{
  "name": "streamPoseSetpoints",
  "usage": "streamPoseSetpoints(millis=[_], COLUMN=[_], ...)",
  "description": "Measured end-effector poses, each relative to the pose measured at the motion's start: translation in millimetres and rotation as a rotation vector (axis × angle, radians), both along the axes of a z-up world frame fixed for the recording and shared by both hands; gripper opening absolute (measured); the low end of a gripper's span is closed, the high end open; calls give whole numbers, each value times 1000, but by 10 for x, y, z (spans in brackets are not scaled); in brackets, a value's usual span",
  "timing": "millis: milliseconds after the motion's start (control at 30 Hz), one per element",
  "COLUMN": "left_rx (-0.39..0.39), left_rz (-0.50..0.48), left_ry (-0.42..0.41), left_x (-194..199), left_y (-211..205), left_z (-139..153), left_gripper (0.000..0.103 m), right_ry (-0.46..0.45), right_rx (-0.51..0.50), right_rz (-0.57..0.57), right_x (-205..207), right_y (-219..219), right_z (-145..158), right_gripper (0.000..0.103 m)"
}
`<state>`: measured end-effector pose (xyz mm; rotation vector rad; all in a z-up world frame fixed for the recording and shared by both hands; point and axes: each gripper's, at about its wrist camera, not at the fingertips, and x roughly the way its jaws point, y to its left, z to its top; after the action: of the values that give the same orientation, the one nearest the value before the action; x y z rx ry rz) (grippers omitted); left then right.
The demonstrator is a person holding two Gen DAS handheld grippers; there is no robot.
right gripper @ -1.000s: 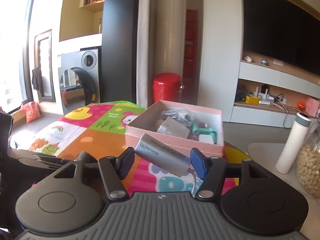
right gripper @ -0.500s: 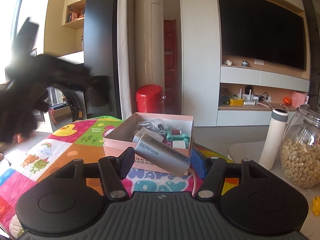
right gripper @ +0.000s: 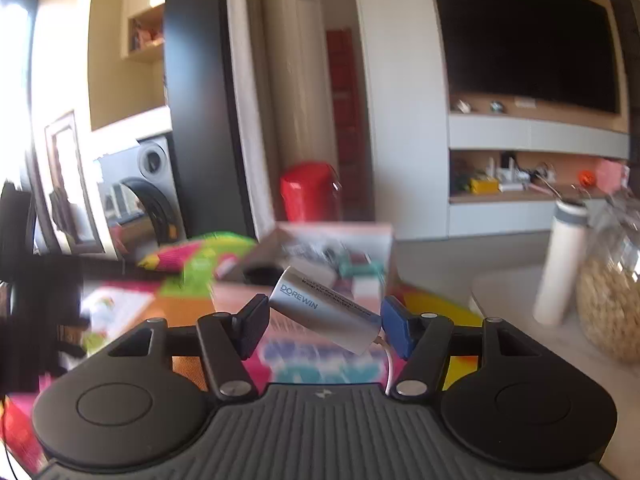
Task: Organize rigid objects
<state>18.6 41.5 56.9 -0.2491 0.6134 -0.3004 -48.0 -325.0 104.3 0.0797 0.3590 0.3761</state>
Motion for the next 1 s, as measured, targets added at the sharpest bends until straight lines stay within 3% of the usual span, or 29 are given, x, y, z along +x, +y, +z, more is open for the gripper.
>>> streamPoseSetpoints(millis=[167, 200, 267, 400, 467, 633, 733, 867, 1000], left_rx=[105, 139, 196, 202, 219, 236, 253, 340, 305], left_rz=[9, 16, 43, 53, 48, 47, 91, 120, 144], left_ry=[21, 19, 23, 70, 30, 18, 19, 22, 30], left_x=[-46, -59, -103, -186, -221, -173, -133, -94, -65], left_y=[-92, -103, -99, -57, -108, -273, -364, -525, -491], left_z=[-202, -220, -262, -426, -476, -498, -506, -516, -511], left_gripper=[52, 52, 52, 53, 54, 72, 74, 76, 77], right_ry=[-171, -178, -127, 86, 204, 434, 352, 331, 363], right_rx=[24, 34, 4, 22, 26, 4, -93, -210, -186], right_rz=[-43, -55, -78, -109, -108, -98, -117, -106, -150], right_x=[549, 716, 1000, 1138, 1078, 896, 728, 692, 756], right_y=[251, 289, 358, 363, 376, 502, 709, 942, 881], right_z=[631, 711, 737, 282, -83, -880, -996, -1043, -1043], right_gripper=[64, 76, 82, 82, 82, 82, 83, 89, 102])
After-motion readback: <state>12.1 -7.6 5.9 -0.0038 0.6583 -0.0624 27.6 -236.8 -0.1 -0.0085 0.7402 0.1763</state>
